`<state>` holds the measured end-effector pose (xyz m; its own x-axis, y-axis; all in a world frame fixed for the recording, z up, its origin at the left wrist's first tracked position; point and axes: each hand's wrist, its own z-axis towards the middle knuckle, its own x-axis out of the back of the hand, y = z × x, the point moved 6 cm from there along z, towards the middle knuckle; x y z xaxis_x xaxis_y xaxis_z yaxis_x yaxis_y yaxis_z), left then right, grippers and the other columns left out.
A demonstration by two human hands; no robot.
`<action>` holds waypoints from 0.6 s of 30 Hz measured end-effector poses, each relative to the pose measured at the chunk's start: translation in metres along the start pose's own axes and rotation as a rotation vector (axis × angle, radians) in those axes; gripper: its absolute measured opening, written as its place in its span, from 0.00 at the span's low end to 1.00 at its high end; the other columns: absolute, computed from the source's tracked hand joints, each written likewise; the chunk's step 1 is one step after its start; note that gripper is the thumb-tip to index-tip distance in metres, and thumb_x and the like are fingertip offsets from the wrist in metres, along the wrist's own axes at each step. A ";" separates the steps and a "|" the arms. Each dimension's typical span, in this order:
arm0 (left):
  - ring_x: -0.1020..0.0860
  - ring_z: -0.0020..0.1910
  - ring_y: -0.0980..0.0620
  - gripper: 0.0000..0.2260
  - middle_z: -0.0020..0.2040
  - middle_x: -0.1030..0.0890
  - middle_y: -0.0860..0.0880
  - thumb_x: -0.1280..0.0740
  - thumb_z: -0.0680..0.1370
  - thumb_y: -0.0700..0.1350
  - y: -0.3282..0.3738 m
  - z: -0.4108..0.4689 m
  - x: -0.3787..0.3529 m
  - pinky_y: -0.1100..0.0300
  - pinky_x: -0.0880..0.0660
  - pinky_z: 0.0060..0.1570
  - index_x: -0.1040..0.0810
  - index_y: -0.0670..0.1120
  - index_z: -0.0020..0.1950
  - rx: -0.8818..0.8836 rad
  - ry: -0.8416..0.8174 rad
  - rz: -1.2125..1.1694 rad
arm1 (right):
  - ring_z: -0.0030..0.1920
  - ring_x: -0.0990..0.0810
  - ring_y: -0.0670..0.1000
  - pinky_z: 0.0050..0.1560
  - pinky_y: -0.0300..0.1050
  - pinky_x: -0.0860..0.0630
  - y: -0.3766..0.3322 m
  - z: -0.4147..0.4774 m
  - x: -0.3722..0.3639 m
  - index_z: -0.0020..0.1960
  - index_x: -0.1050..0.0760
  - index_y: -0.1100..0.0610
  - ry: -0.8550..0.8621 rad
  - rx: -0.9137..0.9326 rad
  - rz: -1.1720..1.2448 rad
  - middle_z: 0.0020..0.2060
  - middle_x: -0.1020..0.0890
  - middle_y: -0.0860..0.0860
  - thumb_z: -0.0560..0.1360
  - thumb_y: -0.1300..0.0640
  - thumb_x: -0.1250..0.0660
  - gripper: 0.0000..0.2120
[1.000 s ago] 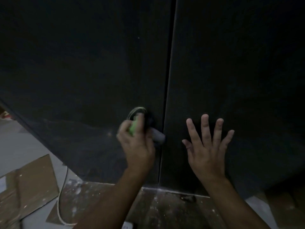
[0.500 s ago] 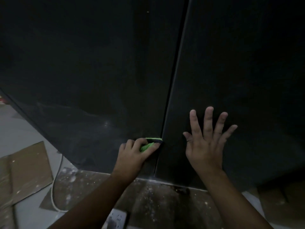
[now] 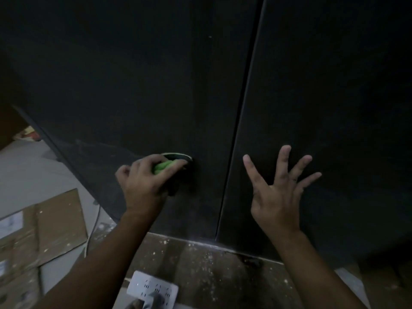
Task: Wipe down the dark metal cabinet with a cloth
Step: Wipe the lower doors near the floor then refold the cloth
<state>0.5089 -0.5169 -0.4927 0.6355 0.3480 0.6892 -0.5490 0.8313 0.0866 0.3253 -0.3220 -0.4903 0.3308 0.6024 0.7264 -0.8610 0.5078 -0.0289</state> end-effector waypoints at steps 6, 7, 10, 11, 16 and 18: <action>0.25 0.51 0.48 0.29 0.61 0.23 0.51 0.36 0.70 0.41 -0.088 -0.007 0.019 0.49 0.38 0.56 0.25 0.61 0.68 0.582 0.158 -0.084 | 0.72 0.70 0.76 0.69 0.76 0.67 -0.018 0.010 0.012 0.78 0.41 0.42 -0.038 -0.013 0.071 0.78 0.67 0.57 0.71 0.55 0.39 0.36; 0.24 0.52 0.49 0.28 0.61 0.22 0.52 0.35 0.72 0.41 -0.103 -0.011 0.019 0.48 0.35 0.57 0.26 0.62 0.69 0.715 0.186 -0.142 | 0.72 0.68 0.78 0.68 0.77 0.67 -0.023 0.014 0.013 0.77 0.39 0.42 -0.040 -0.022 0.079 0.79 0.66 0.58 0.72 0.53 0.40 0.34; 0.21 0.55 0.50 0.24 0.59 0.18 0.54 0.33 0.77 0.49 -0.144 -0.020 0.018 0.51 0.25 0.57 0.30 0.66 0.71 0.995 0.281 -0.332 | 0.77 0.63 0.69 0.68 0.77 0.68 -0.048 0.022 0.010 0.73 0.33 0.42 -0.087 0.138 0.043 0.81 0.57 0.53 0.71 0.49 0.42 0.30; 0.21 0.57 0.49 0.23 0.61 0.18 0.53 0.33 0.78 0.50 -0.155 -0.023 0.017 0.54 0.25 0.57 0.30 0.65 0.71 1.056 0.304 -0.377 | 0.79 0.61 0.65 0.69 0.75 0.68 -0.060 0.022 0.008 0.73 0.32 0.43 -0.114 0.220 0.019 0.81 0.52 0.52 0.71 0.49 0.42 0.30; 0.28 0.69 0.43 0.24 0.72 0.27 0.48 0.40 0.83 0.48 -0.204 -0.021 0.002 0.58 0.33 0.64 0.39 0.56 0.79 1.212 0.249 -0.433 | 0.80 0.59 0.58 0.68 0.76 0.70 -0.099 0.028 -0.010 0.76 0.37 0.45 -0.190 0.241 -0.059 0.81 0.49 0.50 0.70 0.47 0.43 0.33; 0.31 0.69 0.38 0.25 0.74 0.32 0.41 0.45 0.84 0.49 -0.220 -0.025 -0.012 0.49 0.33 0.67 0.47 0.55 0.81 1.293 0.157 -0.470 | 0.80 0.59 0.60 0.68 0.76 0.71 -0.108 0.029 -0.016 0.76 0.38 0.48 -0.194 0.237 -0.072 0.81 0.54 0.50 0.70 0.47 0.44 0.34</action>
<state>0.6356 -0.6927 -0.5379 0.9056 0.2668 0.3298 -0.3214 -0.0758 0.9439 0.4014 -0.4044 -0.4793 0.3336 0.4298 0.8390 -0.9119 0.3728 0.1716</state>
